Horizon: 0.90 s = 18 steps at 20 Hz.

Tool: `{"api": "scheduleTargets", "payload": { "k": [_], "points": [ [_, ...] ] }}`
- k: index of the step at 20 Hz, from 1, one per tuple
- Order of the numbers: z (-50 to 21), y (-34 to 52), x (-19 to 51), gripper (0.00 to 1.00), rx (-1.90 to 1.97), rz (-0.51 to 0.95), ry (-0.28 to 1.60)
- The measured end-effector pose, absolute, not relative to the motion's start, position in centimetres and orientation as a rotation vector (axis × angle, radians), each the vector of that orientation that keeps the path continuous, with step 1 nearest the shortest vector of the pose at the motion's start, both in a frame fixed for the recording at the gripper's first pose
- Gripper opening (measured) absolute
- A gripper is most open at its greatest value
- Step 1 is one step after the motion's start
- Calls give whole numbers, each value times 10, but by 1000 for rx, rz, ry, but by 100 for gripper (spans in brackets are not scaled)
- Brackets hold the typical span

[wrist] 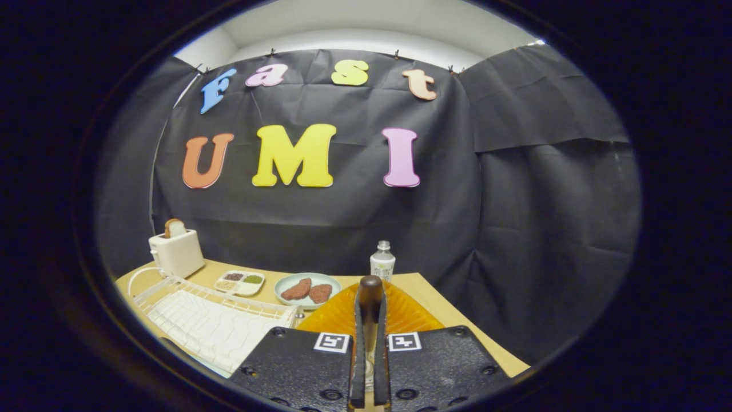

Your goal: Take the plate from the dish rack, then take the spoon from the basket and place it into the plate.

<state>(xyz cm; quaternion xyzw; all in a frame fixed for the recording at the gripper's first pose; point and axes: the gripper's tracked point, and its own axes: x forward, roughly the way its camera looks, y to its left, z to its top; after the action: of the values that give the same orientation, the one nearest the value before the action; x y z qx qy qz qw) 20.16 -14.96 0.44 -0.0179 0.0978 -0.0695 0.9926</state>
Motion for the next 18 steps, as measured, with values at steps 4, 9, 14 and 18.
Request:
{"api": "scheduleTargets", "payload": {
  "k": [4,9,14,18],
  "points": [
    [38,-145,185,10,-30,-137,162],
    [83,-120,156,10,-17,-92,126],
    [97,-87,123,9,21,-19,132],
    [97,-57,94,9,78,50,150]
  ]
}}
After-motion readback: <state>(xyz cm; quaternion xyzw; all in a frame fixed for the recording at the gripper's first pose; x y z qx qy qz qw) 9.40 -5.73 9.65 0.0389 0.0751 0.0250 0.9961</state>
